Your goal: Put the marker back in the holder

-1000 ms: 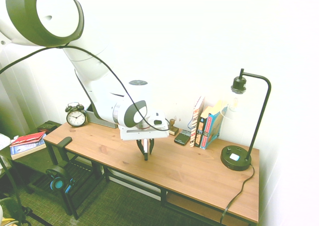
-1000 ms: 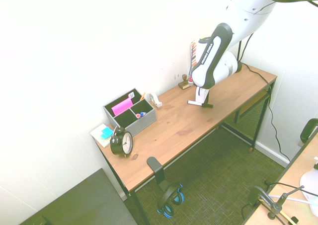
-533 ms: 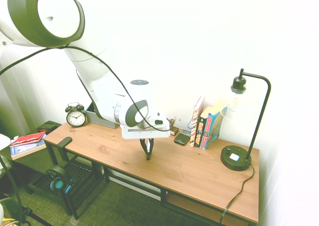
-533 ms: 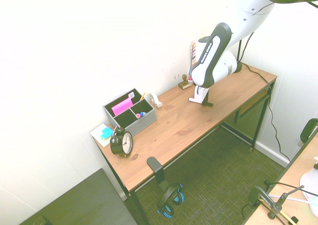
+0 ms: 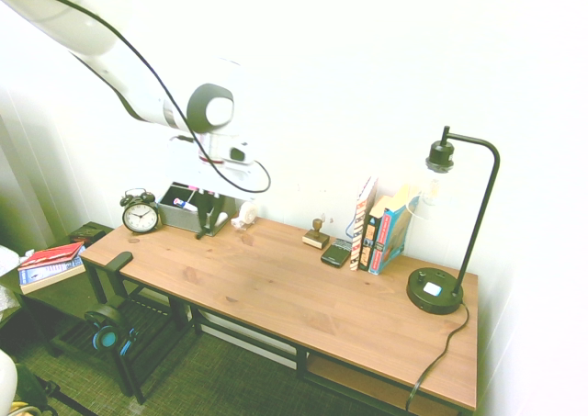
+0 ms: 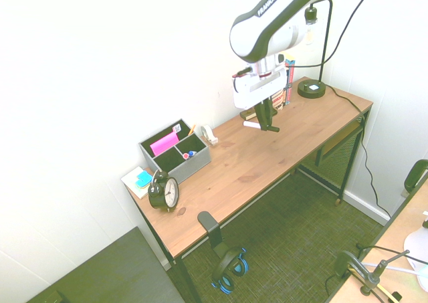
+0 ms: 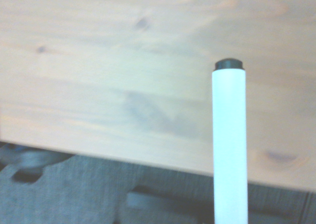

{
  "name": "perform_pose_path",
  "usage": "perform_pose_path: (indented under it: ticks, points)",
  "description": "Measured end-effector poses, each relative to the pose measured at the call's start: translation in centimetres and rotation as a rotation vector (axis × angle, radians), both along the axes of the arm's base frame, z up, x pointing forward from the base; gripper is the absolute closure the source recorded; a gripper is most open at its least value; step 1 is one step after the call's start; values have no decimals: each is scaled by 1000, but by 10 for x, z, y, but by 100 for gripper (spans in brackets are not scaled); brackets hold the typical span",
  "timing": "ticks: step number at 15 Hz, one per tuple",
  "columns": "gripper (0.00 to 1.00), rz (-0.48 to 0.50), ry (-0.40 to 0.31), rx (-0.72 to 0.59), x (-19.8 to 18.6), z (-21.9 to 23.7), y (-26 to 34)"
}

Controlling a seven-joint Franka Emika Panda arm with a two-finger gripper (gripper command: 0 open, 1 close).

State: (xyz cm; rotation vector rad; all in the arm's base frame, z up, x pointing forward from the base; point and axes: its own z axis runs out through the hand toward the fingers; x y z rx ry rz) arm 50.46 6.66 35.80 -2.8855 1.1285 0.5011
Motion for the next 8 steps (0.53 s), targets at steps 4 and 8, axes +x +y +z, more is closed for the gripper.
perform_pose_path:
  ticks: [4,8]
  points:
    - [100,-176,149,80,12,61,70]
    - [100,-386,301,124,59,21,129]
